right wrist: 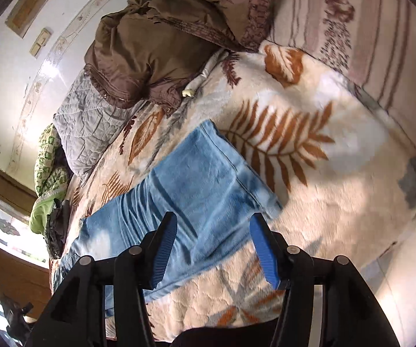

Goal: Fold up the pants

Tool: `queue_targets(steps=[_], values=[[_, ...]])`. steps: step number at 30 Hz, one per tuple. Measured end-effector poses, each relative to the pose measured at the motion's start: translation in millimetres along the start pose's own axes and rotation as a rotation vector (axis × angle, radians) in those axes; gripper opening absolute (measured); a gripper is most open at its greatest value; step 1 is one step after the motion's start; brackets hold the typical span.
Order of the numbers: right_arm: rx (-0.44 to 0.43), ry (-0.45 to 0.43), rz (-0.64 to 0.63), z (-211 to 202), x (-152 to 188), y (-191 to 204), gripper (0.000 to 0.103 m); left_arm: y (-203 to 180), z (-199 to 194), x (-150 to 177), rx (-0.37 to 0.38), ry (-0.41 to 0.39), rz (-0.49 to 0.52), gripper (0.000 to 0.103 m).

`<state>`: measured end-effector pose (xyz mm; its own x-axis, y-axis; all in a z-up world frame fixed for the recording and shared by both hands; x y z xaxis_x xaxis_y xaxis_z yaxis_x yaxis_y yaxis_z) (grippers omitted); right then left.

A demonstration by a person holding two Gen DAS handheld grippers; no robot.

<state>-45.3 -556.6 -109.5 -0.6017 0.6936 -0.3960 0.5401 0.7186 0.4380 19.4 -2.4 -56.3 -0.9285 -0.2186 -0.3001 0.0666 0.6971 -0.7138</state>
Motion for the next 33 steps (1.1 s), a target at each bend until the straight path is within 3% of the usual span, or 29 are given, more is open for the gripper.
queue_targets(steps=[1,3,4,5,6,7,8,10,11,15,17,18,22,24,25,26,27,29,31,33], values=[[0.003,0.012,0.018,3.5,4.6,-4.7,0.055,7.6,10.8,1.1,-0.026,0.015,-0.021,0.086],[-0.011,0.041,0.050,16.9,7.5,-4.2,0.055,24.5,34.4,-0.4,-0.008,0.059,-0.096,0.084],[-0.021,0.048,0.059,21.6,7.4,-2.0,0.055,32.9,42.6,-2.7,-0.013,0.071,-0.132,0.077],[-0.032,0.049,0.060,26.5,6.7,1.4,0.055,40.2,47.0,-5.7,-0.029,0.074,-0.164,0.056],[-0.058,0.045,0.052,28.7,3.8,6.8,0.044,43.1,47.8,-8.6,-0.036,0.077,-0.174,0.044],[-0.073,0.038,0.043,28.0,0.1,11.4,0.029,42.8,45.4,-11.3,-0.032,0.079,-0.178,0.020],[-0.090,0.022,0.043,23.5,-3.5,16.1,0.006,42.5,38.8,-14.4,-0.030,0.064,-0.178,0.011],[-0.141,-0.048,0.032,6.5,-8.2,24.9,0.003,47.2,23.9,-19.7,-0.062,0.016,-0.166,0.011],[-0.117,-0.071,0.018,3.1,-7.0,24.0,0.003,54.4,19.4,-20.4,-0.084,-0.001,-0.168,0.011],[-0.014,0.053,0.049,38.1,19.4,-7.9,0.003,81.2,30.6,-7.0,-0.047,0.051,-0.248,0.011],[-0.034,0.040,0.076,35.2,23.8,-11.0,0.004,75.6,24.3,-6.5,-0.056,0.051,-0.207,0.011],[-0.031,0.027,0.082,28.9,22.6,-9.6,0.009,70.5,19.7,-5.1,-0.056,0.060,-0.177,0.011],[0.033,-0.090,0.073,-12.4,8.2,1.8,0.010,45.1,-15.6,-0.9,0.025,0.058,-0.047,0.014],[0.012,-0.148,0.003,-29.4,-0.3,29.6,0.015,38.4,-34.9,-10.0,0.061,0.008,-0.017,0.028],[-0.018,-0.144,-0.047,-29.5,-2.7,51.1,0.019,37.7,-40.3,-20.5,0.047,-0.023,-0.006,0.048],[-0.061,-0.116,-0.109,-23.9,-1.9,78.4,0.036,39.1,-42.3,-33.2,0.007,-0.054,0.008,0.063],[-0.115,-0.084,-0.172,-15.1,0.5,110.3,0.049,41.3,-41.0,-46.4,-0.030,-0.078,0.019,0.066],[-0.196,-0.013,-0.309,10.4,12.9,176.8,0.051,47.5,-26.0,-70.2,-0.059,-0.064,0.006,0.066],[-0.218,0.059,-0.445,45.4,28.8,239.0,0.051,53.1,-4.4,-88.2,-0.024,-0.018,-0.037,0.066],[-0.237,0.153,-0.555,85.8,46.7,293.9,0.051,63.8,13.0,-101.6,-0.052,0.018,-0.058,0.066]])
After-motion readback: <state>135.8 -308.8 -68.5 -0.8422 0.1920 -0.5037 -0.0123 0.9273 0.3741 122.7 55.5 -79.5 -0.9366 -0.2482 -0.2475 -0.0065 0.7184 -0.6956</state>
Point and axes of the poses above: each gripper's, at about its wrist camera, not at the fingertips, and z roughly the way its jaws point, y to its left, x to its underside, the point moved 8 cm from there along z, roughly the way its jaws point, and after that the axes turned 9 degrees about x, right-handed, at the moved point
